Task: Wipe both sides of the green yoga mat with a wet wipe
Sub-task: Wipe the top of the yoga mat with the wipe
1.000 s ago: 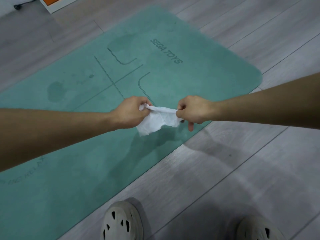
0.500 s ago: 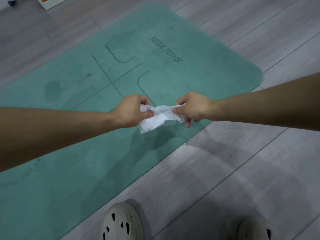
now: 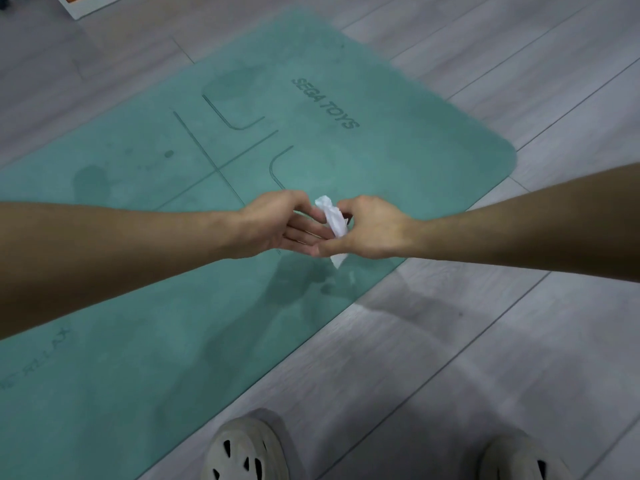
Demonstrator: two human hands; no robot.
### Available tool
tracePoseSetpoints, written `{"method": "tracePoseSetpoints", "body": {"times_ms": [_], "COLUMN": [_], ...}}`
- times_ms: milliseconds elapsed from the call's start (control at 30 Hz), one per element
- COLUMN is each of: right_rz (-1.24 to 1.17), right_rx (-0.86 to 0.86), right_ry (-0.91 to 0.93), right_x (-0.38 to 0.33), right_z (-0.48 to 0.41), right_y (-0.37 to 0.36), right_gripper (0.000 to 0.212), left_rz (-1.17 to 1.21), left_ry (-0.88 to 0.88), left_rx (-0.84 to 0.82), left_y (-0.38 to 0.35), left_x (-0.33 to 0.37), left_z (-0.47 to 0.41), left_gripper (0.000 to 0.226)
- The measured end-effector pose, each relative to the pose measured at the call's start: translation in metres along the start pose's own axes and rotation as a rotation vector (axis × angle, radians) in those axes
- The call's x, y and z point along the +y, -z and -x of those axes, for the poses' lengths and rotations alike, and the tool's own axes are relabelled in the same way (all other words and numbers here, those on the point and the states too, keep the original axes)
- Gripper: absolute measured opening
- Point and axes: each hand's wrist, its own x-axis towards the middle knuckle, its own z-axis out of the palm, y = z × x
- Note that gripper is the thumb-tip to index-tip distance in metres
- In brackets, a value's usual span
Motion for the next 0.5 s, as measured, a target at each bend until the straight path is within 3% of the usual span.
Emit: {"method": "tracePoseSetpoints", "body": {"times_ms": [100,233,300,367,500], "right_rz": [0.138,0.249,0.324,0.376,0.4], "right_rx": [0.1,0.134,0.15,0.169,0.184], "right_ry": [0.02,-0.048,-0.033,-0.053,-0.112], "right_x": [0.006,0.028,0.04,0.047,0.052], "right_z": [-0.009,-0.004,0.004,0.014,0.027], "right_y": [0.007,0.029,0.038,0.048,0.064], "right_gripper": [0.027,0.038,0.039,0.033,0.028], "left_rz": [-0.189,-1.295,-1.646,-1.761,-1.773], "left_ry": [-0.049,-0.353,-0.465,-0.524,-0.554], "left_rx": [-0.004,0.07,0.059,0.024,0.016], "left_y": [0.008,0.025,0.024,0.016,-0.007], "left_x": [-0.003,-0.01,-0.007,0.0,0.015], "left_z": [-0.01,-0.033,-0.046,-0.06,-0.088], "left_gripper": [0.029,0.026,0.038,0.053,0.09]}}
